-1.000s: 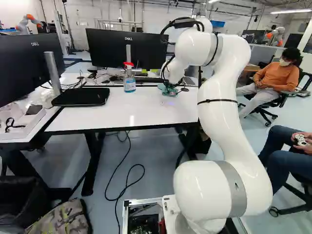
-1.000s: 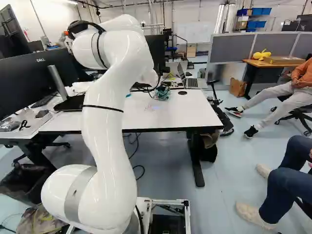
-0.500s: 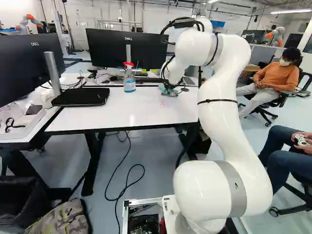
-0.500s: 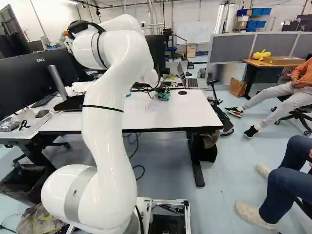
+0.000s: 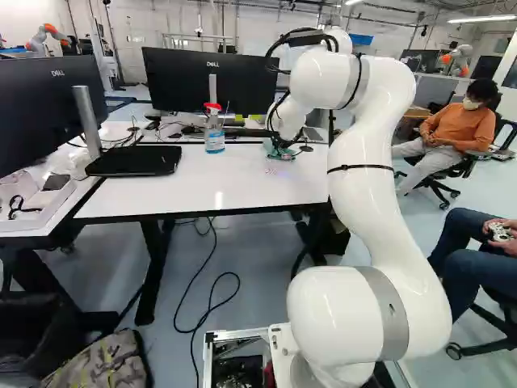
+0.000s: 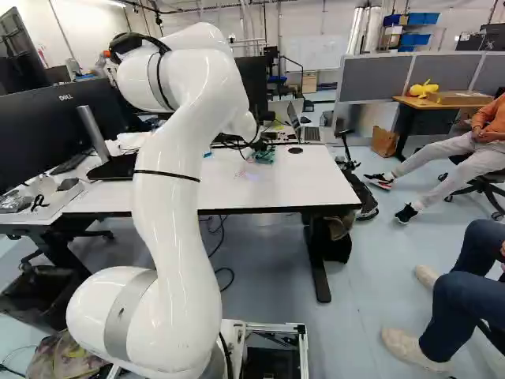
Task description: Clean the table with the green towel
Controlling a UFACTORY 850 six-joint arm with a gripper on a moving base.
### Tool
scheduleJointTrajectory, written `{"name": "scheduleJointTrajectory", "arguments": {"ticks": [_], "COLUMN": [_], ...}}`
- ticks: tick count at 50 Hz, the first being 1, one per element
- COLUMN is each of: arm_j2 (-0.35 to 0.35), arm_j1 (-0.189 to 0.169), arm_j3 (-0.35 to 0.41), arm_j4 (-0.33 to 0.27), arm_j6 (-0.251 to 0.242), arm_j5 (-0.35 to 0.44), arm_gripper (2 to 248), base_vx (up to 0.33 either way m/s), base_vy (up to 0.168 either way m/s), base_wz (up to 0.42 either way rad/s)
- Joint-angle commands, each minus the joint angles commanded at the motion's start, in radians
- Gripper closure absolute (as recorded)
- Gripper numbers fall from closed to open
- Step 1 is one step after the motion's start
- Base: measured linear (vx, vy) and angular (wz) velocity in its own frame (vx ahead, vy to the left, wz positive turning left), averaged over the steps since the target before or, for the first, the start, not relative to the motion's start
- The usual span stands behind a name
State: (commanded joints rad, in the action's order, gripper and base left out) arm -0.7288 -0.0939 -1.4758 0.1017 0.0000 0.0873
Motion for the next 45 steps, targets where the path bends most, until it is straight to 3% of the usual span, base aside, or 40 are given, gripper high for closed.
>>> {"name": "scheduleJointTrajectory", "arguments": {"ticks": [21,45], "arm_j2": [-0.006,-0.069], "arm_j1": [0.002,0.046], "arm_j3": [-0.008,-0.099], "arm_j4": [0.000,0.000], "arm_j6": [0.000,0.000], "arm_j5": [0.006,0.006], "arm_gripper": [209,209], "base_vx": [0.000,0.000], "base_vy": [0.000,0.000], "base_wz": [0.000,0.000]}}
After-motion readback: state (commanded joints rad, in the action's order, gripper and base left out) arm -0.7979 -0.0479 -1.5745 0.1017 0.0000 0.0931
